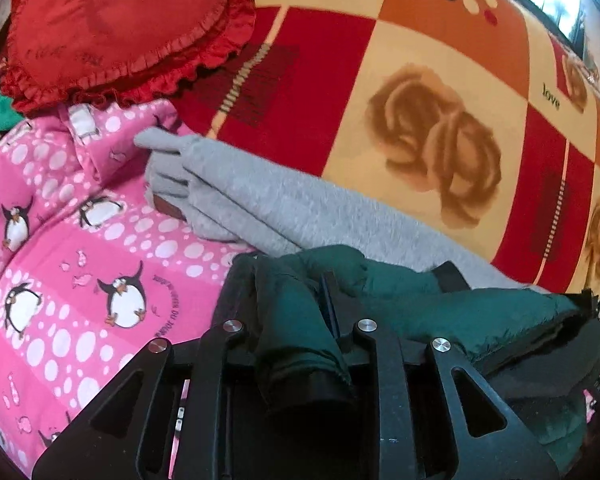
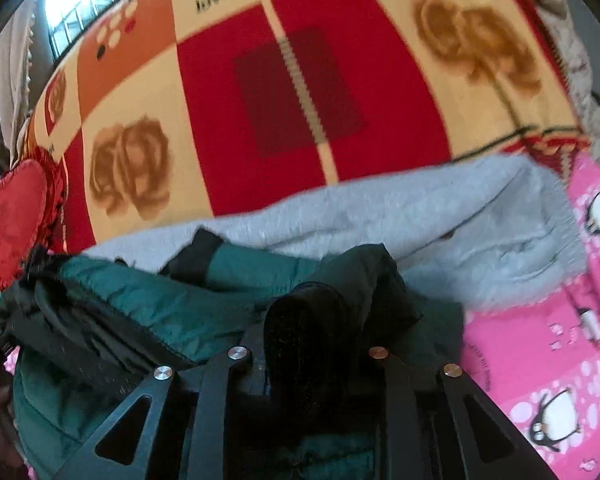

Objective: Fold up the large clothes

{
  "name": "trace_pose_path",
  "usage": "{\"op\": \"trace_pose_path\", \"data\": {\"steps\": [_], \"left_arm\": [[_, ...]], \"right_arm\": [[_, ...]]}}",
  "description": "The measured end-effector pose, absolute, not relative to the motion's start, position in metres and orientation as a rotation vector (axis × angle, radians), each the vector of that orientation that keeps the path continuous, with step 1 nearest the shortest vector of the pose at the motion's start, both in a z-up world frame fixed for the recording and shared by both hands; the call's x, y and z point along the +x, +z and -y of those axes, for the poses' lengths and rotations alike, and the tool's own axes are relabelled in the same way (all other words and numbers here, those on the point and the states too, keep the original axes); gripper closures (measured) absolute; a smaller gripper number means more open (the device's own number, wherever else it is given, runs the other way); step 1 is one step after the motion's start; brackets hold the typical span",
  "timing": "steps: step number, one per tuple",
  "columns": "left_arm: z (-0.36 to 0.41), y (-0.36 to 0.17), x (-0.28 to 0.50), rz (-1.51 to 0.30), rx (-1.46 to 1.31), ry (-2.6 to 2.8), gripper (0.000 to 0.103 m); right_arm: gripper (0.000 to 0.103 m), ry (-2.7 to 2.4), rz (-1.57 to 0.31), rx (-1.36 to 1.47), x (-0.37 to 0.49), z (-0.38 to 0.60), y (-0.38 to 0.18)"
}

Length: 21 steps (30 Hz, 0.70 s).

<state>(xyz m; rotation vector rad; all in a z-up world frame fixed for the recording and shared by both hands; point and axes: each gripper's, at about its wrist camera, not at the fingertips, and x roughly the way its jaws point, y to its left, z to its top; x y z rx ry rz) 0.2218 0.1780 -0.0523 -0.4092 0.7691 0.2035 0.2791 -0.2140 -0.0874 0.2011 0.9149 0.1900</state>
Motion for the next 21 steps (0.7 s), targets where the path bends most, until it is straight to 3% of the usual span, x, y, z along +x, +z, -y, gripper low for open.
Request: {"op": "trace_pose_path", "data": {"steps": [7, 10, 11, 12, 13, 14, 15, 21], "left_arm": [[-0.186, -0.048, 0.223, -0.812, -0.445, 0.156, 0.075], [-0.201, -0.042, 0.22, -0.814, -0.564, 0.084, 0.06], [-0.207, -0.04, 0.218, -0.803, -0.613, 0.054, 0.049], [-0.21, -0.037, 0.217, -0.792, -0.65, 0.023, 0.035], [-0.212, -0.034, 0.216, -0.781, -0.664, -0.002, 0.029], [-0.212, -0.03, 0.213, -0.761, -0.662, -0.007, 0.019], [-0.212, -0.027, 0.211, -0.74, -0.65, 0.003, 0.013], [-0.205, -0.007, 0.202, -0.647, -0.594, 0.009, 0.012]], "right_arm": [[0.071, 0.226, -0.956, 0.392, 0.272, 0.234, -0.077], [0.068, 0.257, -0.929, 0.505, 0.264, 0.246, -0.067], [0.063, 0.27, -0.912, 0.546, 0.26, 0.25, -0.063], [0.052, 0.276, -0.9, 0.572, 0.258, 0.252, -0.06], [0.042, 0.281, -0.884, 0.592, 0.255, 0.254, -0.056], [0.021, 0.28, -0.87, 0.593, 0.253, 0.254, -0.052], [0.017, 0.276, -0.846, 0.583, 0.25, 0.254, -0.047], [0.017, 0.262, -0.791, 0.413, 0.244, 0.235, -0.027]]}}
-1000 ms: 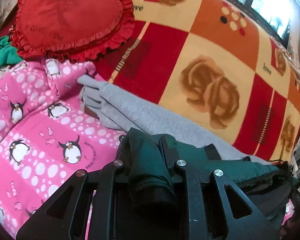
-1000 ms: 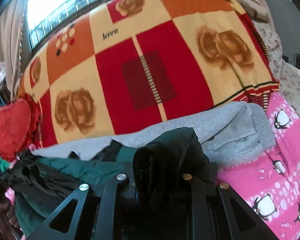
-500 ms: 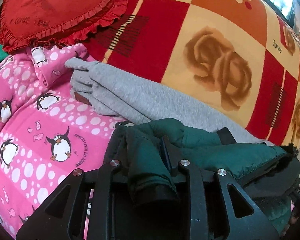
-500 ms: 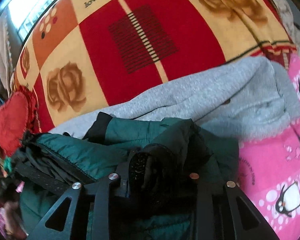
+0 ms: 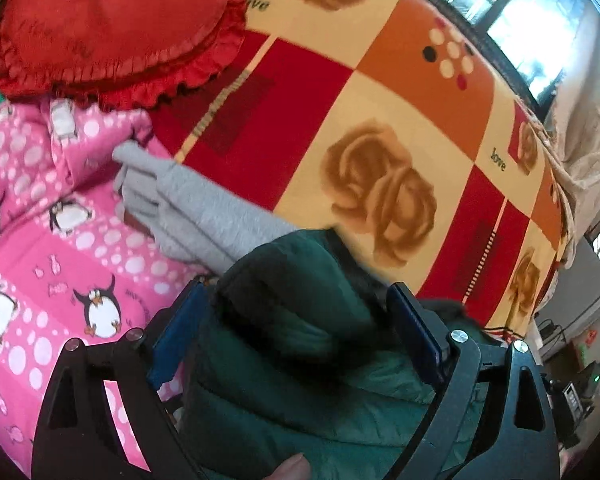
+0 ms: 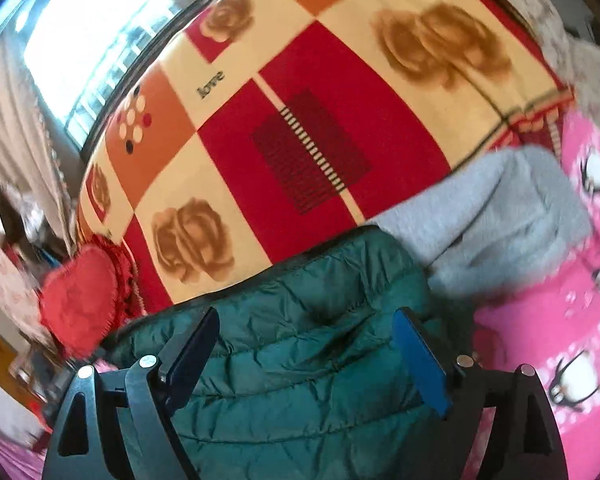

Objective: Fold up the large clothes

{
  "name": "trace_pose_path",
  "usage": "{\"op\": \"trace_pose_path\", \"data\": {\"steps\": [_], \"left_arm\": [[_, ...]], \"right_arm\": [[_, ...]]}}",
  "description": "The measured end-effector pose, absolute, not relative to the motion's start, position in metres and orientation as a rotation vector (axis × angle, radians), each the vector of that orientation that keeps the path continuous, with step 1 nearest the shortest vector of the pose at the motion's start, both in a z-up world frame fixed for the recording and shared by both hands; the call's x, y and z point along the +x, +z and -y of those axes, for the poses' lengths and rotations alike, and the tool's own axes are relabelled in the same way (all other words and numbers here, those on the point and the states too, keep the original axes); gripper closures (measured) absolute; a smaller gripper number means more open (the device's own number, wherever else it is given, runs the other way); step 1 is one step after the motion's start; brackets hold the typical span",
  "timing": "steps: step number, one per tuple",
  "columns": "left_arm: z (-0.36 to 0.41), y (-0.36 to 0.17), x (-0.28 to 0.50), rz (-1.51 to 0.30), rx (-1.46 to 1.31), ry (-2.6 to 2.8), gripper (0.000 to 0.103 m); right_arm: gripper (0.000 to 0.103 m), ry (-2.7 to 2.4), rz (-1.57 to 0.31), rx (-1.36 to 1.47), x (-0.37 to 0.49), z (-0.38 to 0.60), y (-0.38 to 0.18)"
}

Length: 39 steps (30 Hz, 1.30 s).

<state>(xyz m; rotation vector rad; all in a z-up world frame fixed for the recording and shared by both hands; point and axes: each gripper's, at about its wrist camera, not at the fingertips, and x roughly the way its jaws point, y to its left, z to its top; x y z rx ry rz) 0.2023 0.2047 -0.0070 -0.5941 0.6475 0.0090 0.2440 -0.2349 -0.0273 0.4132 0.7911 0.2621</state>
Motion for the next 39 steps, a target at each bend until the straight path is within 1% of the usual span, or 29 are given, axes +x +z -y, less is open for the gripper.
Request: {"op": "trace_pose_path", "data": {"steps": [7, 11, 13, 14, 15, 17, 23, 32, 36, 39], "left_arm": [[-0.169, -0.007, 0.212, -0.703, -0.385, 0.004, 0.012], [-0.154, -0.036, 0.228, -0.839, -0.315, 0.008, 0.012], [-0.149, -0.043, 0.231, -0.844, -0.275, 0.029, 0.011], [-0.146, -0.045, 0.232, -0.843, -0.261, 0.038, 0.01], [-0.143, -0.047, 0.234, -0.84, -0.244, 0.043, 0.008], [-0.137, -0.054, 0.239, -0.847, -0.222, 0.041, 0.004], [-0.141, -0.06, 0.245, -0.863, -0.241, 0.022, 0.002], [-0.152, -0.051, 0.245, -0.923, -0.279, -0.036, 0.002], [-0.173, -0.029, 0.23, -0.893, -0.284, -0.056, 0.002], [-0.21, -0.018, 0.206, -0.843, -0.32, -0.031, 0.002]], "right_arm": [[0.017, 0.287, -0.873, 0.117, 0.255, 0.18, -0.036], [0.016, 0.264, -0.971, -0.025, 0.273, 0.16, -0.066], [0.014, 0.26, -1.008, -0.038, 0.282, 0.162, -0.082], [0.01, 0.257, -1.011, -0.035, 0.284, 0.164, -0.085], [0.007, 0.249, -1.019, -0.029, 0.289, 0.168, -0.091], [0.004, 0.254, -1.033, -0.005, 0.295, 0.172, -0.099], [0.0, 0.248, -1.047, -0.007, 0.299, 0.17, -0.11], [0.001, 0.267, -1.031, -0.003, 0.291, 0.172, -0.097], [0.001, 0.28, -0.924, 0.021, 0.275, 0.184, -0.057], [0.001, 0.294, -0.832, 0.053, 0.253, 0.206, -0.028]]}}
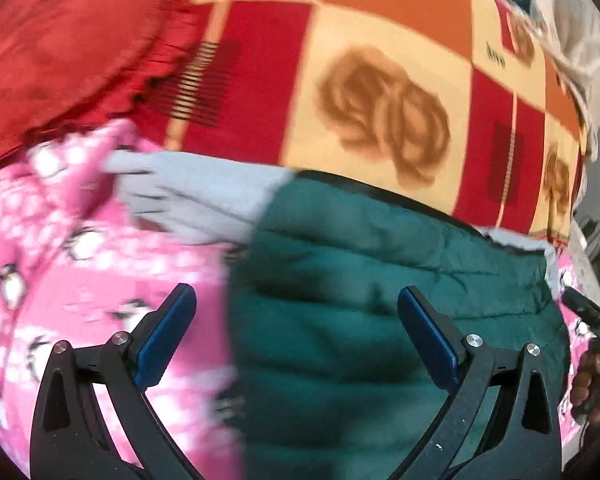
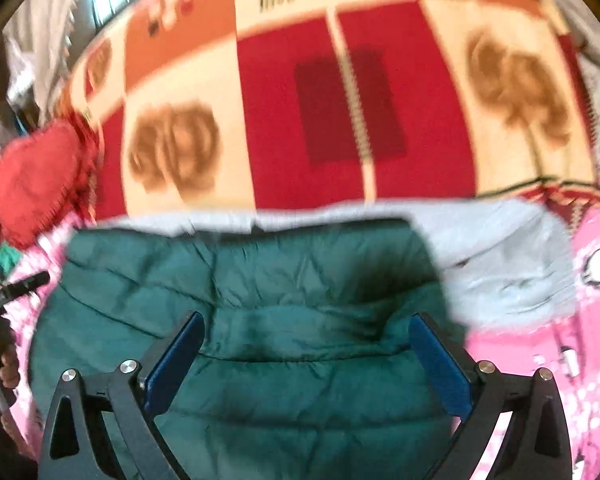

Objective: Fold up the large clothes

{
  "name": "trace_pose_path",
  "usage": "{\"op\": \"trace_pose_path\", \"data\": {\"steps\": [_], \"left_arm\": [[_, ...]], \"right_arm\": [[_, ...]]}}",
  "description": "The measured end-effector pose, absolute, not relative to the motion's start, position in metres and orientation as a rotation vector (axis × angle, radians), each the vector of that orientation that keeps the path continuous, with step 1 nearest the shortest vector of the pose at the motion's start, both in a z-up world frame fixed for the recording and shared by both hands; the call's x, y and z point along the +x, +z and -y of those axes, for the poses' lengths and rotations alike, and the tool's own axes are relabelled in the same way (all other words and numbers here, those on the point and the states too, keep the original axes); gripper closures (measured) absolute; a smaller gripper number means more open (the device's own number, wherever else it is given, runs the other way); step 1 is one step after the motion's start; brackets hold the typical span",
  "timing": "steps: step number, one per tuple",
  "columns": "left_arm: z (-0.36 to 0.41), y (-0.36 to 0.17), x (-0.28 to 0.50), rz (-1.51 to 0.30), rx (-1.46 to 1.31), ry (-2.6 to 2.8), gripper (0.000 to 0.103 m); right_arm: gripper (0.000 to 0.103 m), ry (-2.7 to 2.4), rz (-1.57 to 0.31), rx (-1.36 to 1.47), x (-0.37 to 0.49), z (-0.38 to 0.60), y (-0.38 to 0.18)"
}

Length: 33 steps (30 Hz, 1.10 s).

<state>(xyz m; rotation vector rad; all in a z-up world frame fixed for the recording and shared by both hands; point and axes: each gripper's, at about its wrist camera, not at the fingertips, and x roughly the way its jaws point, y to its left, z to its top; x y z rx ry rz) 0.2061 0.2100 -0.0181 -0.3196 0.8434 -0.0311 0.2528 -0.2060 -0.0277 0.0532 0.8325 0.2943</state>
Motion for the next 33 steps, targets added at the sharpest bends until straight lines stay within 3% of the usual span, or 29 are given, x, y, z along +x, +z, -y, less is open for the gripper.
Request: {"op": "trace_pose_path", "data": {"steps": [8, 17, 24, 33], "left_arm": [[-0.277, -0.045, 0.161, -0.885, -0.488, -0.011, 0.002], [-0.216, -0.057, 0.188, -0.896, -0.316, -0.17, 0.002], [-0.245, -0.1, 0.217, -0.99, -0.621, -0.31, 0.0], [-0.228, -0.091, 0.234, -0.976, -0.527, -0.345, 0.003]], "right_arm": [[0.001, 0.254, -0.879, 0.077, 0.23, 0.251, -0.042], [0.001, 0.261, -0.858, 0.114, 0.226, 0.256, -0.039], [0.001, 0.299, -0.89, 0.032, 0.228, 0.249, -0.049], [0.001, 0.319, -0.91, 0.115, 0.239, 0.268, -0.06]]}}
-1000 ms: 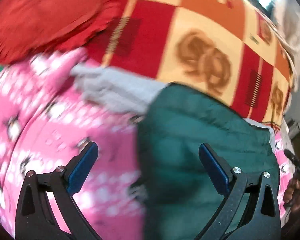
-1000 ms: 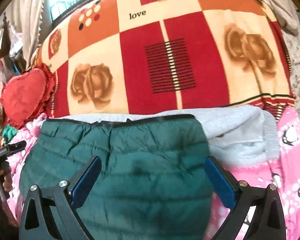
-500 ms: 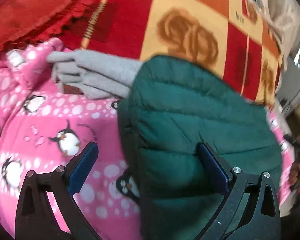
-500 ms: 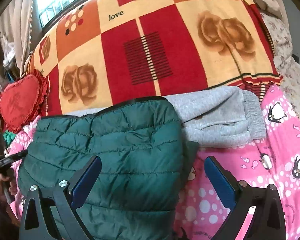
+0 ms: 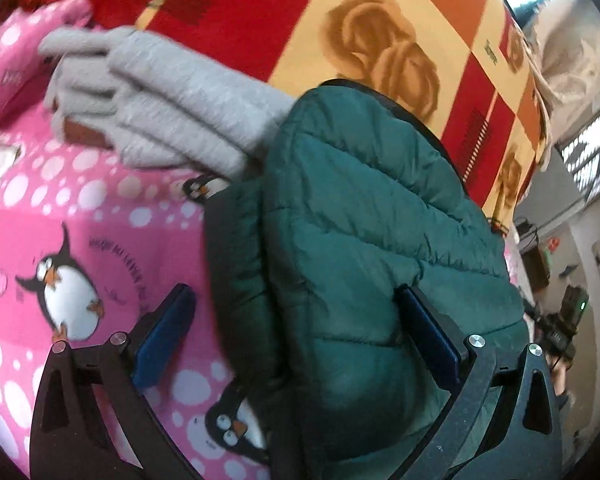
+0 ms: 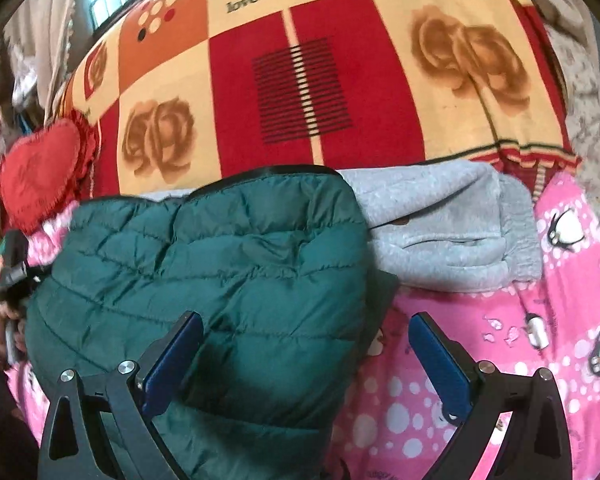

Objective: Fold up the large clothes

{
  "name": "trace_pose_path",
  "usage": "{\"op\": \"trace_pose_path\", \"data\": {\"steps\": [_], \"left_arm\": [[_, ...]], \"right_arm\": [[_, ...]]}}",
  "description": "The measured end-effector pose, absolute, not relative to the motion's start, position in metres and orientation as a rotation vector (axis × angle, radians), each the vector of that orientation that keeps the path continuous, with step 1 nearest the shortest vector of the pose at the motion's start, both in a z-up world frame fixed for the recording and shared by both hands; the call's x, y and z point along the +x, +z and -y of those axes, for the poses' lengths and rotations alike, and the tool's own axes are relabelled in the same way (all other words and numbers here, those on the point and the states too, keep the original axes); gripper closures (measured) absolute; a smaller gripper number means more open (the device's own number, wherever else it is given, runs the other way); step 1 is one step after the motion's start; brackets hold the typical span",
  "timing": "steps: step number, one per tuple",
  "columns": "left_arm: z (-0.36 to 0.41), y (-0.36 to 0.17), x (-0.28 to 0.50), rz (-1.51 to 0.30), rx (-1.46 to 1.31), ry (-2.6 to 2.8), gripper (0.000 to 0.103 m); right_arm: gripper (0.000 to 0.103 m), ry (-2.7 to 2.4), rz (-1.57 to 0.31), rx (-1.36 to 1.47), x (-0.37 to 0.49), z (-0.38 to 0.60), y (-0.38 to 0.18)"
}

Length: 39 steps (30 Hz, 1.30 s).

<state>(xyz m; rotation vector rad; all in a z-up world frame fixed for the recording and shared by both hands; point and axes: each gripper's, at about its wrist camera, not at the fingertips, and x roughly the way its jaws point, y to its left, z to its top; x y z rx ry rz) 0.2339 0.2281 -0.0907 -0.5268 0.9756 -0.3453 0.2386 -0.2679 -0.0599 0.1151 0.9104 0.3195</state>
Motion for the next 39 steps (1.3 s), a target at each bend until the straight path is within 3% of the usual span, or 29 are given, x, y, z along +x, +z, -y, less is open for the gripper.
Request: {"op": "trace_pose_path", "data": {"steps": [1, 3, 6, 11, 16, 17, 18, 21, 25, 28, 30, 33, 39], "left_arm": [[-0.225, -0.089, 0.235, -0.968, -0.508, -0.354, 0.007], [-0.221, -0.087, 0.236, -0.957, -0.495, -0.37, 0.027], [-0.219, -0.085, 0.237, -0.95, -0.48, -0.352, 0.036], [-0.218, -0.086, 0.237, -0.945, -0.474, -0.335, 0.037], [-0.221, -0.094, 0.237, -0.952, -0.518, -0.322, 0.025], [-0.222, -0.094, 0.236, -0.95, -0.52, -0.322, 0.024], [-0.222, -0.094, 0.236, -0.949, -0.517, -0.317, 0.024], [-0.22, -0.094, 0.236, -0.946, -0.506, -0.307, 0.024], [-0.212, -0.087, 0.235, -0.93, -0.43, -0.275, 0.028], [-0.206, -0.084, 0.234, -0.917, -0.394, -0.254, 0.043], [-0.2, -0.077, 0.231, -0.899, -0.351, -0.24, 0.062], [-0.19, -0.066, 0.225, -0.879, -0.298, -0.201, 0.074], [-0.188, -0.033, 0.198, -0.782, -0.298, -0.181, 0.081]], "right_arm": [[0.001, 0.331, -0.922, 0.149, 0.242, 0.271, -0.064], [0.001, 0.335, -0.934, 0.163, 0.248, 0.273, -0.07], [0.001, 0.328, -0.976, 0.15, 0.259, 0.274, -0.09], [0.0, 0.443, -1.074, 0.443, 0.275, 0.298, -0.133], [0.0, 0.562, -1.045, 0.526, 0.275, 0.299, -0.143], [0.006, 0.592, -1.035, 0.528, 0.275, 0.298, -0.142], [0.018, 0.624, -1.02, 0.526, 0.274, 0.295, -0.14], [0.032, 0.617, -0.978, 0.479, 0.271, 0.292, -0.132], [0.039, 0.583, -0.958, 0.397, 0.265, 0.284, -0.126], [0.046, 0.55, -0.955, 0.335, 0.265, 0.275, -0.122], [0.055, 0.531, -0.941, 0.277, 0.265, 0.269, -0.114], [0.066, 0.503, -0.904, 0.186, 0.258, 0.261, -0.096], [0.075, 0.464, -0.768, 0.157, 0.228, 0.257, -0.045]]}}
